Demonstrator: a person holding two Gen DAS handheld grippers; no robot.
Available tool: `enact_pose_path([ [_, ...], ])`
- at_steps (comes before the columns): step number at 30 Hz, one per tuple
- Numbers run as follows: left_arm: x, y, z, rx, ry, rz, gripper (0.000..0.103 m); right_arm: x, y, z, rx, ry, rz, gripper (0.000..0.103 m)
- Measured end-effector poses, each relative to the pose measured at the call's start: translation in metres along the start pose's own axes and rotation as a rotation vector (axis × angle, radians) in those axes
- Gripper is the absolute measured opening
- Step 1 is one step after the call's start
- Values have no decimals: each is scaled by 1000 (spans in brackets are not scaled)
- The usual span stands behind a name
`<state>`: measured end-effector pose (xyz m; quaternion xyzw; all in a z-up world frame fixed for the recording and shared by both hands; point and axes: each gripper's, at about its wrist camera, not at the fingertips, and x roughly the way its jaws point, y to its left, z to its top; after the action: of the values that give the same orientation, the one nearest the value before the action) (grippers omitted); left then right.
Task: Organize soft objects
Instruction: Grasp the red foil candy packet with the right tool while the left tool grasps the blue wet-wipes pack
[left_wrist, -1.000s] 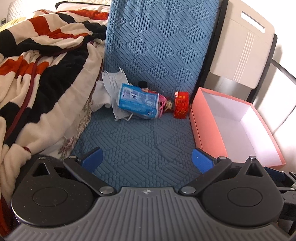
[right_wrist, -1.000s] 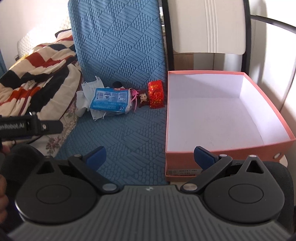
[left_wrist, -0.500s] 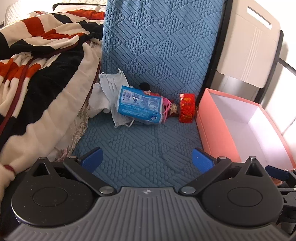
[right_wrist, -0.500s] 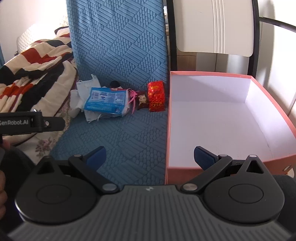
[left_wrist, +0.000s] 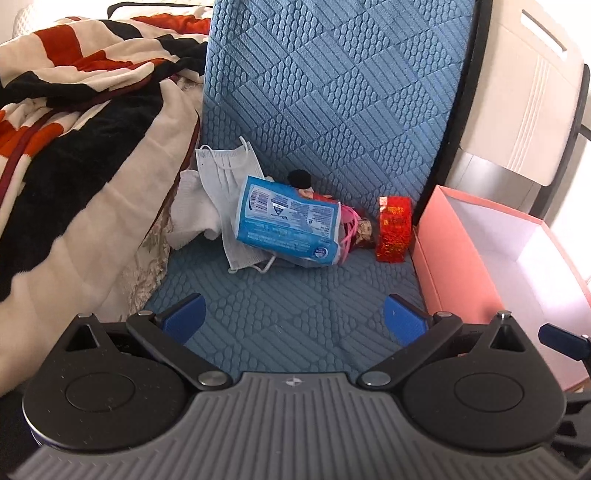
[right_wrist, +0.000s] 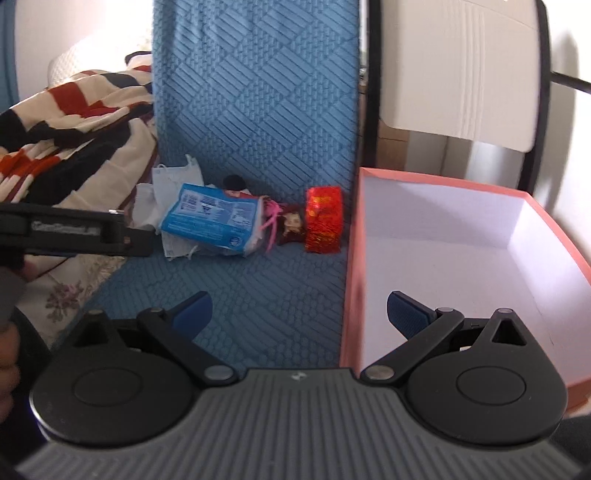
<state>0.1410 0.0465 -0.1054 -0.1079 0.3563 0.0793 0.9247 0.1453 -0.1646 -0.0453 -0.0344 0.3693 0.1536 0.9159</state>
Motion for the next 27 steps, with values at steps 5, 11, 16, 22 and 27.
enact_pose_path([
  [5,13,4,5,-16,-6,-3,103,13,13,6,-50,-5,4,103],
  [11,36,12,9,-50,24,-16,103,29,22,14,-80,-17,1,103],
  [16,49,14,11,-68,35,-67,103,44,26,17,-63,2,26,103],
  [22,58,20,17,-118,40,-104,103,54,29,19,-60,7,40,101],
  [27,68,23,23,-152,45,-120,103,64,33,22,-73,9,36,100],
])
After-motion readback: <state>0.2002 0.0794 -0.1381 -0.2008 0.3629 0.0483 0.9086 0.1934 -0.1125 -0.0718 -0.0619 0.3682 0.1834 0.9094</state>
